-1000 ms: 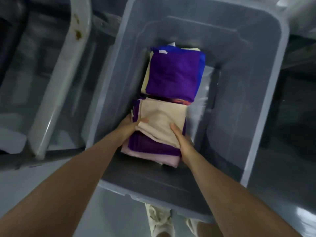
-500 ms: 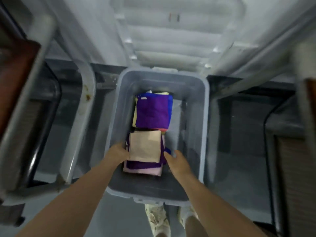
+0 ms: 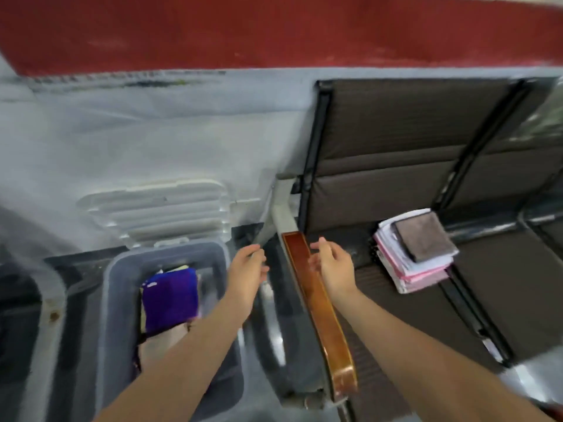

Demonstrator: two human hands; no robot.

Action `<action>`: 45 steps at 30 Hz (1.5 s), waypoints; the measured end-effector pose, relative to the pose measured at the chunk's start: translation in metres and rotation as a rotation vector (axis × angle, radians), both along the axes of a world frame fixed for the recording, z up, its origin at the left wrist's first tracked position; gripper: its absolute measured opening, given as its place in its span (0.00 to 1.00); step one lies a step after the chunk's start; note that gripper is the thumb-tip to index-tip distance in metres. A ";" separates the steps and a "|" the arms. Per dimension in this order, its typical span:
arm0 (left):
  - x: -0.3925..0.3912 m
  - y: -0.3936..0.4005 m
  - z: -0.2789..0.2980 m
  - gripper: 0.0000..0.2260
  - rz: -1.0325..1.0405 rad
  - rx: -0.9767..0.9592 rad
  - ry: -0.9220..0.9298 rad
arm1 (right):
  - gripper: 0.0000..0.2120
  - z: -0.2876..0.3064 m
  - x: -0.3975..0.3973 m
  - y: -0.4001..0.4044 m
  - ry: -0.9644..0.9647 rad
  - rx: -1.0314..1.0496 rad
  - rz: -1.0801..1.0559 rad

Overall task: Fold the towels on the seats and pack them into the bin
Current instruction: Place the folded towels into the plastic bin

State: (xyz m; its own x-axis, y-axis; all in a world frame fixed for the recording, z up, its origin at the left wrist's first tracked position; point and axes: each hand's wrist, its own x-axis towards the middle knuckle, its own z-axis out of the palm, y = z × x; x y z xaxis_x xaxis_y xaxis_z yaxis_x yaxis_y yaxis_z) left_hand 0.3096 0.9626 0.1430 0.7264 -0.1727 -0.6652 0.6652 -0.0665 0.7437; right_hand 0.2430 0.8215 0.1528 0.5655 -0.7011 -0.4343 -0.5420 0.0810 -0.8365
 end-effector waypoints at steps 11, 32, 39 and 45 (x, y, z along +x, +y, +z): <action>-0.084 -0.258 -0.049 0.09 -0.221 0.002 0.265 | 0.13 -0.059 -0.086 -0.311 0.321 -0.207 -0.100; -0.104 -0.492 -0.243 0.39 -0.204 -0.021 0.367 | 0.36 -0.228 -0.093 -0.563 0.332 0.513 0.347; -0.099 -0.482 -0.262 0.39 -0.219 -0.058 0.392 | 0.43 -0.234 -0.086 -0.547 0.419 0.484 0.431; -0.100 -0.478 -0.266 0.37 -0.254 -0.127 0.360 | 0.55 -0.289 -0.103 -0.563 0.363 0.525 0.280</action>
